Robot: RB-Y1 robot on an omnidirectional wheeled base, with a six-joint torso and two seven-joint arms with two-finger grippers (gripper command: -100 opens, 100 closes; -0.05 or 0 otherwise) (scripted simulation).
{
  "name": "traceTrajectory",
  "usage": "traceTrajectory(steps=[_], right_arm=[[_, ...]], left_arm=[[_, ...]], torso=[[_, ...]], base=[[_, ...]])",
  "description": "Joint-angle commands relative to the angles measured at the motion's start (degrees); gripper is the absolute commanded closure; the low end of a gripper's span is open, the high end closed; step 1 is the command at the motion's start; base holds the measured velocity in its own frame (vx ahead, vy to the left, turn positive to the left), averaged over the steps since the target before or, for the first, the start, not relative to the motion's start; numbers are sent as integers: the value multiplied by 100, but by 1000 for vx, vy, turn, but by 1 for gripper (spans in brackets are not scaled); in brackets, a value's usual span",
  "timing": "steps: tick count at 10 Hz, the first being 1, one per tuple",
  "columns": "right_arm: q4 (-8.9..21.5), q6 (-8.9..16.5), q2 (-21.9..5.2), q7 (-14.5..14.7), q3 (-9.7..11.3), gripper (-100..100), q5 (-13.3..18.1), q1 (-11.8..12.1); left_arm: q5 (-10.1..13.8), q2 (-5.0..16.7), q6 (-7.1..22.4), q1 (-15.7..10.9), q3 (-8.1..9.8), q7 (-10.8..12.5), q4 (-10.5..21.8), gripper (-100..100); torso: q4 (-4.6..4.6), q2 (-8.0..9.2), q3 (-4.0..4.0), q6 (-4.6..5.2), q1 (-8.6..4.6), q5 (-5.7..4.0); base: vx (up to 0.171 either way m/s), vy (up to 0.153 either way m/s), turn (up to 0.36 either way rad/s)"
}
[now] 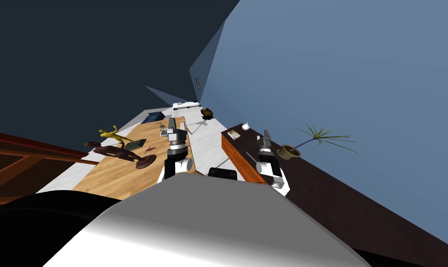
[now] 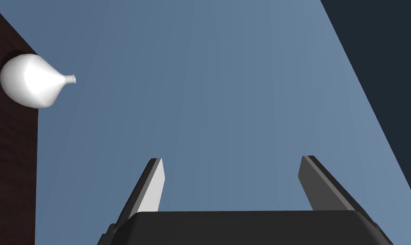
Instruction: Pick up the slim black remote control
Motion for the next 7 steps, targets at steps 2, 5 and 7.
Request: traceTrajectory(steps=[2,5,7], right_arm=[[260,355,-111,-135,-97,-100,-122,-165],[705,902,-228,-326,-211,-100,-304,-460],[1007,1178,-281,-426,-270,-100,-399,-610]], left_arm=[[0,0,0,0,0,0,0,0],[0,0,0,0,0,0,0,0],[0,0,0,0,0,0,0,0]], torso=[[0,0,0,-1,1,0],[0,0,0,1,-1,0],[-1,-2,-1,0,-1,0]], base=[[2,24,20],[6,24,26],[9,22,25]])
